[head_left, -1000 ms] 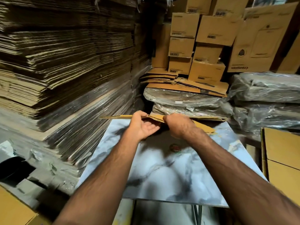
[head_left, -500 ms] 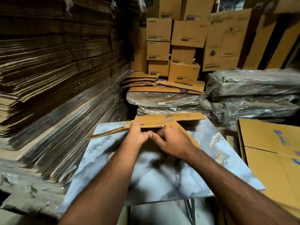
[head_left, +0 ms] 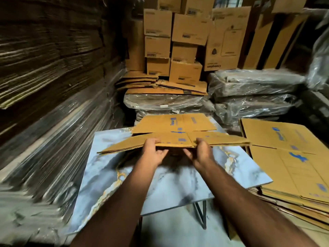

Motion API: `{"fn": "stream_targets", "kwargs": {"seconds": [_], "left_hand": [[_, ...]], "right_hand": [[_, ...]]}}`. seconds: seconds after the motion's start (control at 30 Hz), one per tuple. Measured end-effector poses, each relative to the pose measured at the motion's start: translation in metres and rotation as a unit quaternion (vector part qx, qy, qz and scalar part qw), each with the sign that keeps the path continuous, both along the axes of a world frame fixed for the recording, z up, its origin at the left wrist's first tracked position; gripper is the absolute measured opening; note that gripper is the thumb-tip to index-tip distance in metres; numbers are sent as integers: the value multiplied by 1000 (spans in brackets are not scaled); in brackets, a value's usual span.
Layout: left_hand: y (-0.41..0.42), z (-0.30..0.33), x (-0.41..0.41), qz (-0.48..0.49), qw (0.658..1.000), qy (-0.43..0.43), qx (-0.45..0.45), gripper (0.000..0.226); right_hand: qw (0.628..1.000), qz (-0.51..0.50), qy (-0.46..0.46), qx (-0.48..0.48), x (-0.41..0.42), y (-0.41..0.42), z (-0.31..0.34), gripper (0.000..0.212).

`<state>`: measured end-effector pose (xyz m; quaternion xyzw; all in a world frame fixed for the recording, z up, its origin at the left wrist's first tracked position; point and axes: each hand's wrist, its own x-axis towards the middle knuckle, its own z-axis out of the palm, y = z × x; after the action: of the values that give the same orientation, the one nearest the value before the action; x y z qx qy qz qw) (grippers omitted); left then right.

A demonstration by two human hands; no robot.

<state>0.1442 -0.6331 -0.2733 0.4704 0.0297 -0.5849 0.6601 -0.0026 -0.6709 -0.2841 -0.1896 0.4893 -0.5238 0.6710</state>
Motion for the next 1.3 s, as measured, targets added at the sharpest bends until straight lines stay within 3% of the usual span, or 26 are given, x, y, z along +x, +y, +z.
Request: {"fn": "stream_targets", "kwargs": {"seconds": [0.1,0.2,0.27,0.33,0.4,0.77,1.07,1.17,1.3], "left_hand": [[19,-18,33,48,999,-23,-11,11],[34,-29,63,40,995,-84,-22,19],[40,-33,66,-40,987,-156,-20,21],[42,-28,58,-122,966,-226,-25,23],[41,-19,52,-156,942,-295,-31,22],[3,6,22,-142,896,-409,-97,14],[-66,37,-86,-212,870,-418,-153,19],[-95,37,-136,-221,869,-409,-166,3],[-143,37,-213,-236,867,-405,-172,8]], "right_hand": [[995,4,91,-28,-17,1,-5,25],[967,42,235,-86,-34,3,-10,29],[922,97,351,-135,-45,5,-13,33],[841,122,487,-204,-50,9,-11,36],[779,126,553,-266,-51,11,-8,50],[691,27,593,-413,-80,0,13,74],[671,-78,628,-388,-189,-31,31,49],[656,-106,648,-372,-238,-50,33,56],[621,-139,679,-366,-316,-86,34,64]]}}
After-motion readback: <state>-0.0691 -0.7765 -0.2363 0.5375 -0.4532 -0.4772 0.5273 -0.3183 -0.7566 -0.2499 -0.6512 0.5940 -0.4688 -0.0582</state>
